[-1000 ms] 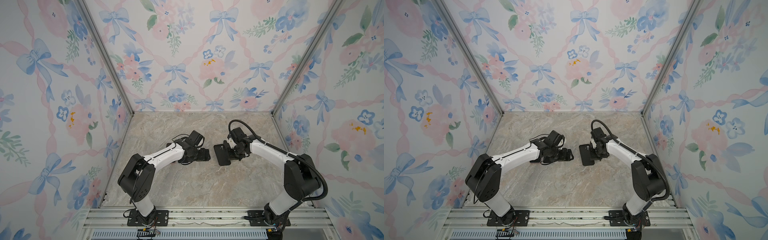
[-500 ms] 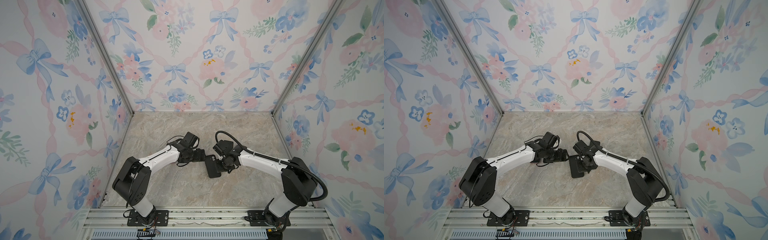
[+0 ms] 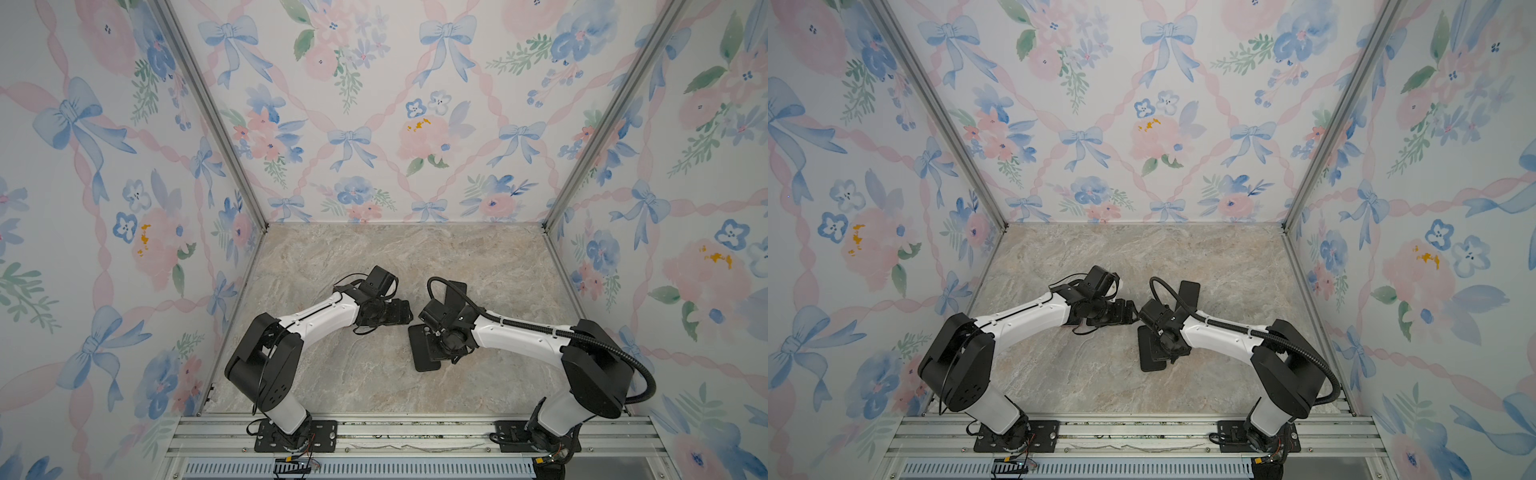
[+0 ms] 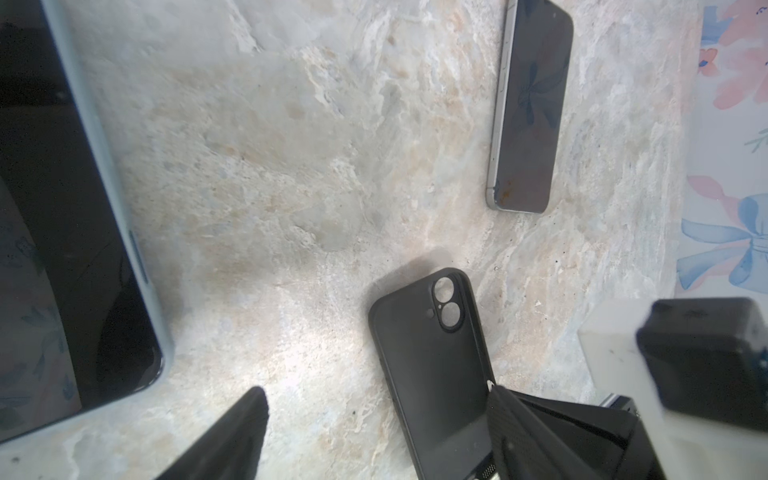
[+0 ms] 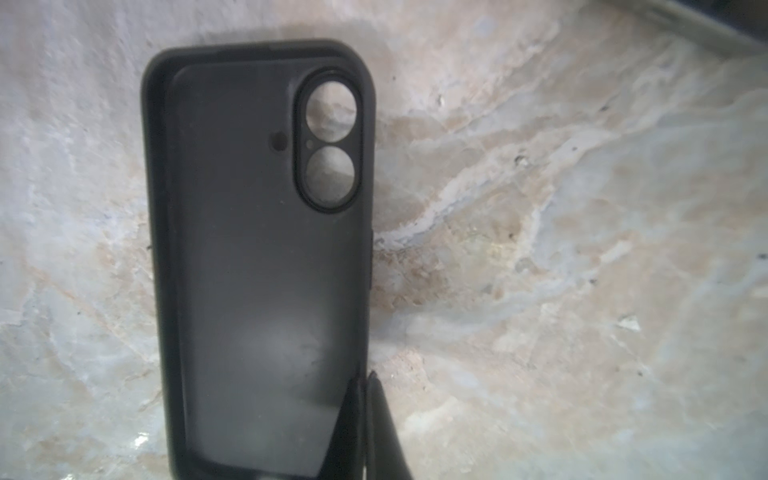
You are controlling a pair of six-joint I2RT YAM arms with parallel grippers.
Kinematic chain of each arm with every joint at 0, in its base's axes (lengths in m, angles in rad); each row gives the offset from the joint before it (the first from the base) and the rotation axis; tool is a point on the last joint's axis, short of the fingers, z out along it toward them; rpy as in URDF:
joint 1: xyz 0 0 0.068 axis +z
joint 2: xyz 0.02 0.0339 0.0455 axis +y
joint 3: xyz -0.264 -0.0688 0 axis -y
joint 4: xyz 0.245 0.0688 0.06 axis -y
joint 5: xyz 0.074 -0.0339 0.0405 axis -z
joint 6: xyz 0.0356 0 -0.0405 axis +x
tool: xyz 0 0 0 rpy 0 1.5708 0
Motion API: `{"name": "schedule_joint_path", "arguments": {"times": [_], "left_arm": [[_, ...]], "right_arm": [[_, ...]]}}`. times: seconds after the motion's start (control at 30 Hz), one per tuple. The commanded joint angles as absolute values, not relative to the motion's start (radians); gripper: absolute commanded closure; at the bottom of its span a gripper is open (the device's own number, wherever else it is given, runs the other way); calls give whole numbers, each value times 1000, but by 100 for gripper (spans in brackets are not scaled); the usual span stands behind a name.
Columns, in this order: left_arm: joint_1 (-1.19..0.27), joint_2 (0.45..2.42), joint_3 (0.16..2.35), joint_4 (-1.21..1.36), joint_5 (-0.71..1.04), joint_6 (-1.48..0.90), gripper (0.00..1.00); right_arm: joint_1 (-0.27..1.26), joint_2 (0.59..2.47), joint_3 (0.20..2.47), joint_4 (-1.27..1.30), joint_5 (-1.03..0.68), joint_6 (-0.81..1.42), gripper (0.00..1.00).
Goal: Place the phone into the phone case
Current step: 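Carry the black case toward the table center and release it, then move the right gripper over the loose black phone and grasp it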
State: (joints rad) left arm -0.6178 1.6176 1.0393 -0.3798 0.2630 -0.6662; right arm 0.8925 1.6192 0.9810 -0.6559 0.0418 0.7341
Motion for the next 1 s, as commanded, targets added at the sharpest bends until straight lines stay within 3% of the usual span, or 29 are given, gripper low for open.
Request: {"name": "schedule_joint_path", "arguments": {"times": [0.0, 0.13, 0.33, 0.6, 0.7, 0.97], "left_arm": [[-609, 1627, 1028, -365, 282, -656, 16], [-609, 1632, 1026, -364, 281, -651, 16], [-611, 1660, 1045, -363, 319, -626, 16], [-609, 1787, 1172, -366, 380, -619, 17], [-598, 1837, 1221, -368, 402, -620, 18], [-570, 1934, 1330, -368, 426, -632, 18]], "right_arm": [[909, 1605, 953, -652, 78, 787, 92], [911, 1603, 948, -651, 84, 785, 82], [864, 1610, 1034, -748, 156, 688, 42], [651, 1634, 1116, -691, 201, 568, 21], [590, 1694, 1159, -668, 182, 523, 7], [498, 1817, 1264, -657, 131, 479, 0]]}}
